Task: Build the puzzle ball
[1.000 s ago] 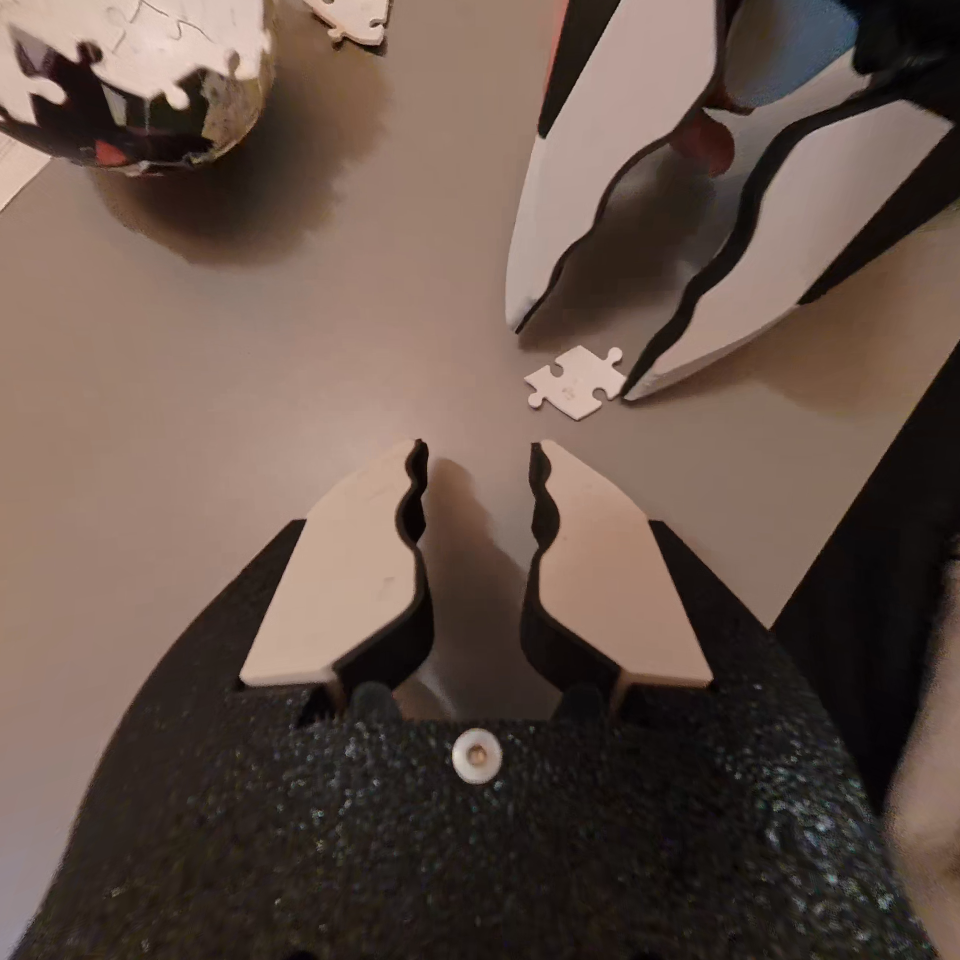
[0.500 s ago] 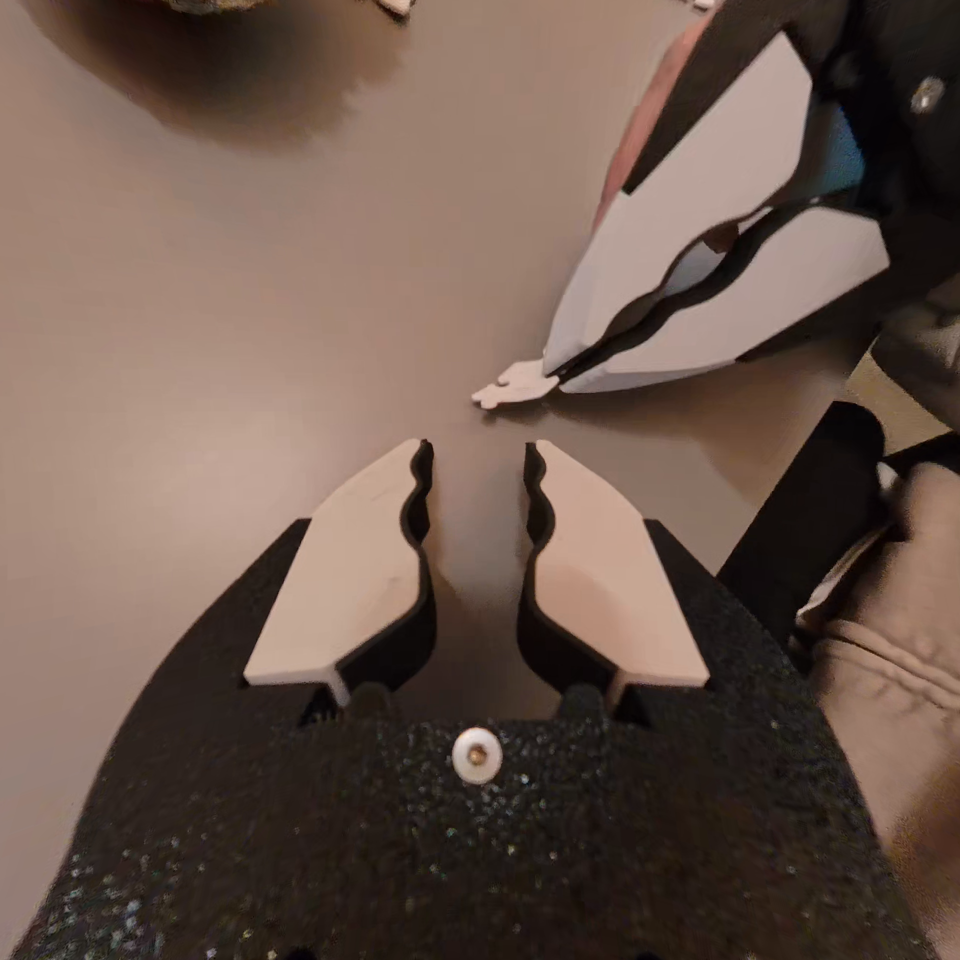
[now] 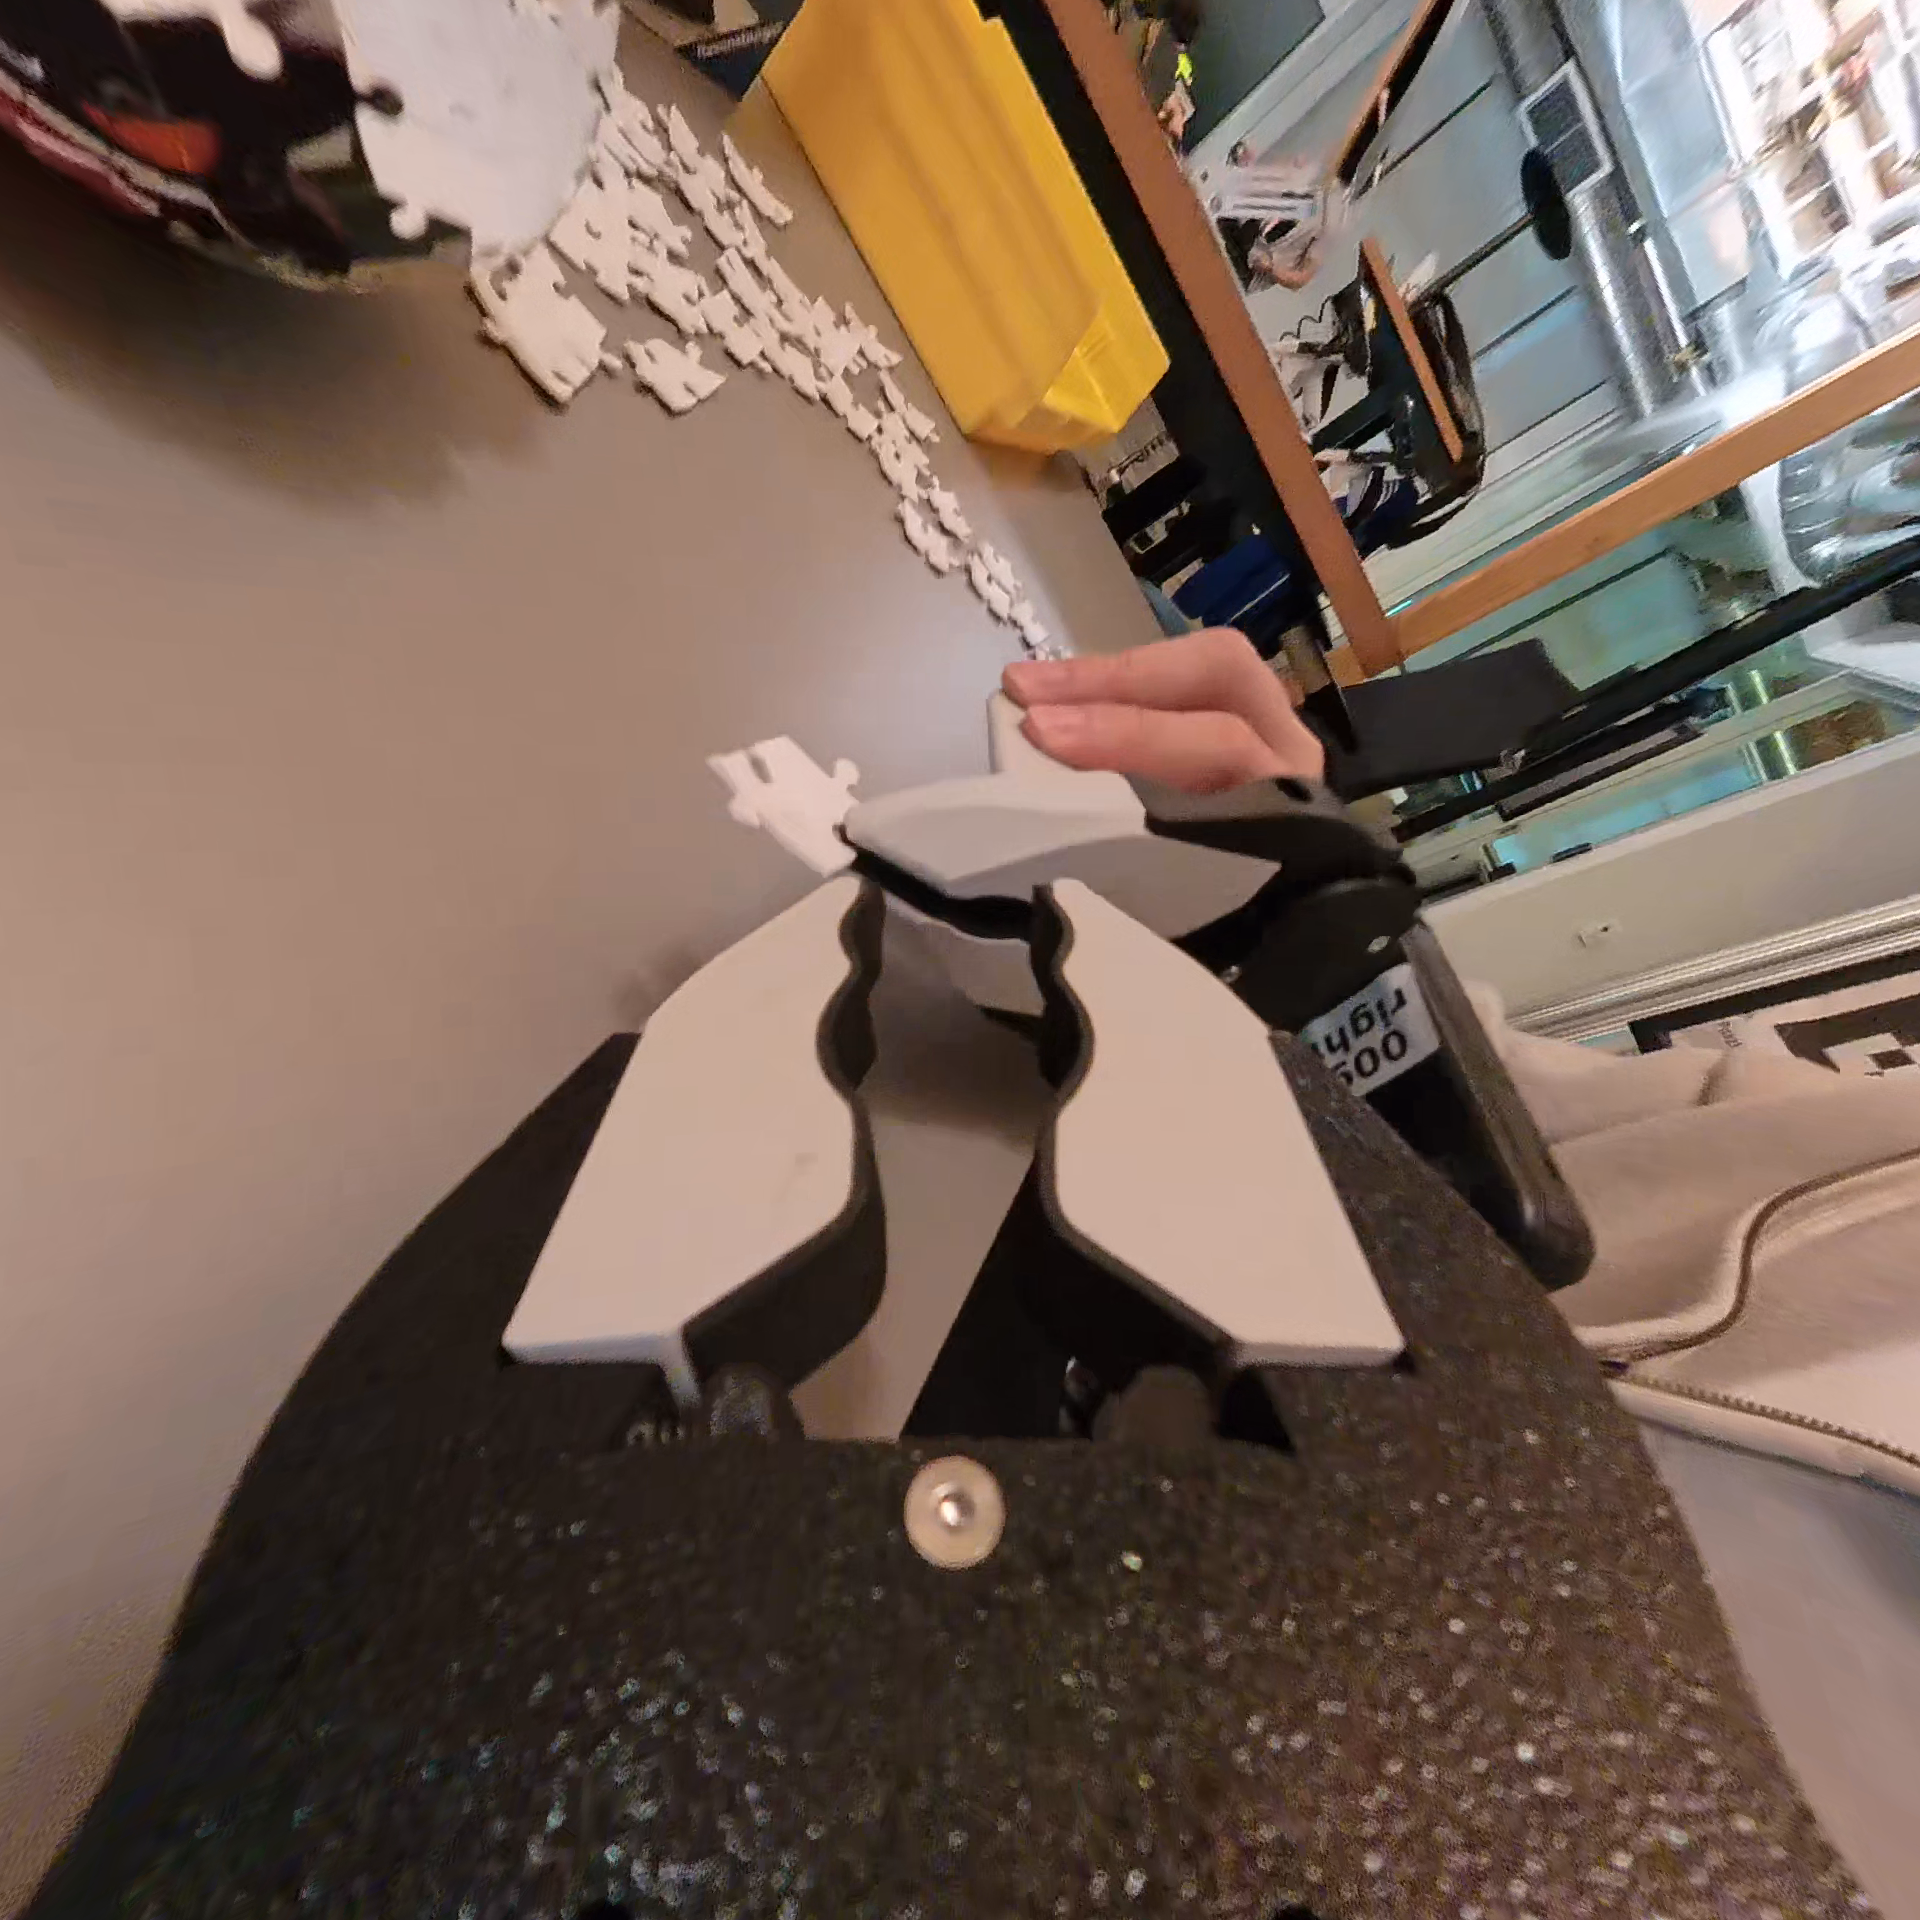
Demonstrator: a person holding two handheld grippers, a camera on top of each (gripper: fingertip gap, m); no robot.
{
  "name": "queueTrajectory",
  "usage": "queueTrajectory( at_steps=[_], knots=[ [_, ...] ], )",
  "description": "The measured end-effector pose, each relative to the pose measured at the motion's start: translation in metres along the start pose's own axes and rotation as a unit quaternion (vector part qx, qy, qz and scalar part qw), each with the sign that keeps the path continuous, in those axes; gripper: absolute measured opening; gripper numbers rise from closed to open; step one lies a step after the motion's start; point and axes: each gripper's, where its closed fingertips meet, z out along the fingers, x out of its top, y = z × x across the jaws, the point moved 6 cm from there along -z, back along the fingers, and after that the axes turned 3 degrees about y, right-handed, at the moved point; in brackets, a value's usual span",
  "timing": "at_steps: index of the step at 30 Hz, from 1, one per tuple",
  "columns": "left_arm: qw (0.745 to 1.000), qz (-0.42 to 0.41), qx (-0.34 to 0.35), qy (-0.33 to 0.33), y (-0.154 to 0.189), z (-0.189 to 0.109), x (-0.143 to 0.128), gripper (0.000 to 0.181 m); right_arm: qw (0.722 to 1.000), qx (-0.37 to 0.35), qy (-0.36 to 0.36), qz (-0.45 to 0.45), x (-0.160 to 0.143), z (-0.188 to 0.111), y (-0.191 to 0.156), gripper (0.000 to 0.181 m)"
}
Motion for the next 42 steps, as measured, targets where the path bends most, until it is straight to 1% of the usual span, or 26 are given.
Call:
queueTrajectory(
  at_steps=[3, 4, 6, 11, 12, 14, 17, 19, 20, 21, 22, 23, 25, 28, 30, 34, 37, 38, 40, 41, 42],
  knots=[
    [1.0, 0.006, 0.01, 0.022, 0.001, -0.001, 0.01, 0.0, 0.999, -0.016, 0.0, -0.028, 0.003, 0.002, 0.006, 0.002],
    [0.999, 0.01, 0.013, 0.029, 0.001, -0.002, 0.014, 0.0, 0.999, -0.016, -0.004, -0.037, 0.003, 0.003, 0.007, 0.002],
    [0.999, 0.029, 0.017, 0.022, 0.002, -0.001, 0.018, 0.0, 0.999, -0.018, -0.005, -0.043, 0.003, 0.006, 0.011, 0.002],
    [0.993, 0.103, 0.054, 0.025, 0.002, 0.001, 0.033, 0.0, 0.998, -0.044, -0.001, -0.047, 0.003, 0.01, 0.019, 0.002],
    [0.992, 0.111, 0.049, 0.028, 0.004, 0.001, 0.036, 0.0, 0.997, -0.052, 0.0, -0.05, 0.003, 0.01, 0.02, 0.002],
    [0.994, 0.096, 0.043, 0.032, 0.005, -0.001, 0.041, 0.0, 0.994, -0.085, -0.008, -0.074, 0.002, 0.009, 0.025, 0.002],
    [0.994, 0.085, 0.059, 0.027, -0.001, -0.007, 0.046, 0.025, 0.992, -0.1, -0.028, -0.075, -0.006, 0.011, 0.029, 0.002],
    [0.993, 0.084, 0.083, 0.017, -0.005, -0.008, 0.046, 0.04, 0.989, -0.116, -0.021, -0.092, -0.007, 0.01, 0.03, 0.002],
    [0.992, 0.083, 0.091, 0.014, -0.007, -0.008, 0.046, 0.038, 0.987, -0.125, -0.021, -0.098, -0.007, 0.01, 0.031, 0.002],
    [0.993, 0.083, 0.088, 0.016, -0.007, -0.006, 0.046, 0.032, 0.986, -0.127, -0.024, -0.103, -0.008, 0.01, 0.031, 0.002],
    [0.994, 0.081, 0.067, 0.024, -0.004, -0.004, 0.046, 0.019, 0.986, -0.124, -0.024, -0.105, -0.007, 0.012, 0.03, 0.002],
    [0.996, 0.068, 0.05, 0.035, -0.002, -0.003, 0.047, 0.011, 0.986, -0.127, -0.02, -0.107, -0.006, 0.012, 0.03, 0.002],
    [0.996, 0.053, 0.048, 0.048, -0.006, -0.003, 0.05, 0.001, 0.986, -0.128, -0.016, -0.109, -0.005, 0.012, 0.03, 0.002],
    [0.996, 0.056, 0.048, 0.048, -0.011, -0.001, 0.051, 0.0, 0.988, -0.117, -0.008, -0.105, -0.004, 0.013, 0.029, 0.002],
    [0.994, 0.079, 0.052, 0.051, -0.014, 0.0, 0.053, 0.0, 0.991, -0.106, 0.007, -0.087, -0.005, 0.014, 0.029, 0.002],
    [0.99, 0.111, 0.069, 0.049, -0.019, -0.002, 0.06, 0.0, 0.995, -0.08, 0.052, 0.001, -0.008, 0.015, 0.034, 0.002],
    [0.989, 0.126, 0.069, 0.042, -0.022, -0.004, 0.065, 0.0, 0.992, -0.08, 0.076, 0.054, -0.011, 0.013, 0.043, 0.002],
    [0.989, 0.127, 0.066, 0.04, -0.022, -0.003, 0.066, 0.0, 0.992, -0.089, 0.077, 0.045, -0.012, 0.013, 0.046, 0.002],
    [0.989, 0.128, 0.064, 0.04, -0.022, -0.003, 0.069, 0.0, 0.991, -0.118, 0.067, -0.005, -0.014, 0.012, 0.049, 0.002],
    [0.988, 0.132, 0.065, 0.038, -0.023, -0.003, 0.07, 0.0, 0.991, -0.114, 0.068, -0.012, -0.014, 0.013, 0.047, 0.002],
    [0.988, 0.136, 0.07, 0.038, -0.024, -0.003, 0.071, 0.0, 0.992, -0.101, 0.07, 0.002, -0.015, 0.014, 0.045, 0.002]
  ],
)
